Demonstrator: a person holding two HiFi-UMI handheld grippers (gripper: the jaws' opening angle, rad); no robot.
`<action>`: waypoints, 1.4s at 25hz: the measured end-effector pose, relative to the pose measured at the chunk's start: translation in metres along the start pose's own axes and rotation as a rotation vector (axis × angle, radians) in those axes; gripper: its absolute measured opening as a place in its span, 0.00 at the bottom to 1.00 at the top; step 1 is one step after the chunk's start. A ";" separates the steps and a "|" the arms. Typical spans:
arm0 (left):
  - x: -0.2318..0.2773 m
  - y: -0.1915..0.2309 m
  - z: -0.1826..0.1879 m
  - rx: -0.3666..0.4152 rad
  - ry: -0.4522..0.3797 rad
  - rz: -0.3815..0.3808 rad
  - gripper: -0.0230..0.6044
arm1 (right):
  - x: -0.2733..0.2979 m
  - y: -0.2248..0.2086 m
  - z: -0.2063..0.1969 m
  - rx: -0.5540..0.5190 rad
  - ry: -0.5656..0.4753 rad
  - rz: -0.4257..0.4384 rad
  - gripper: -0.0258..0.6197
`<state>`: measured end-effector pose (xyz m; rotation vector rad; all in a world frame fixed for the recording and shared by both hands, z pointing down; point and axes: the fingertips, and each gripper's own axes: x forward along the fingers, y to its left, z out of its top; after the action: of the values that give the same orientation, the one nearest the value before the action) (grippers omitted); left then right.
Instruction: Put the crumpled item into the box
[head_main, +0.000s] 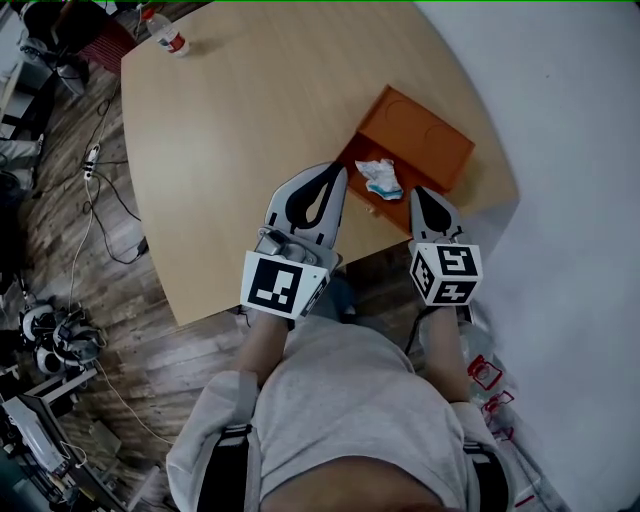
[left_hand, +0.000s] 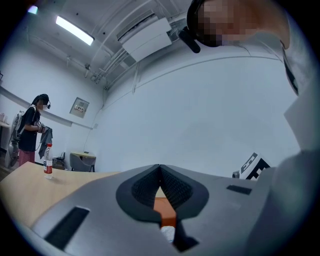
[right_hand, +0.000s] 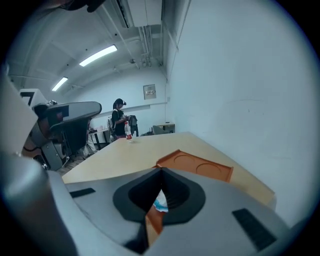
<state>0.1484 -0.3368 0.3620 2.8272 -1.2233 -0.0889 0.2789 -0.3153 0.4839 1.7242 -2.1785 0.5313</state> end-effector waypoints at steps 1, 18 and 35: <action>-0.002 -0.005 0.003 0.003 -0.004 -0.007 0.06 | -0.008 0.001 0.003 0.006 -0.017 -0.002 0.06; -0.054 -0.098 0.039 0.074 -0.053 -0.137 0.06 | -0.144 0.015 0.028 0.025 -0.251 -0.087 0.06; -0.118 -0.146 0.059 0.117 -0.100 -0.201 0.06 | -0.240 0.050 0.027 0.003 -0.393 -0.164 0.06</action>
<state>0.1693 -0.1527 0.2948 3.0757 -0.9872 -0.1756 0.2844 -0.1121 0.3447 2.1329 -2.2513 0.1623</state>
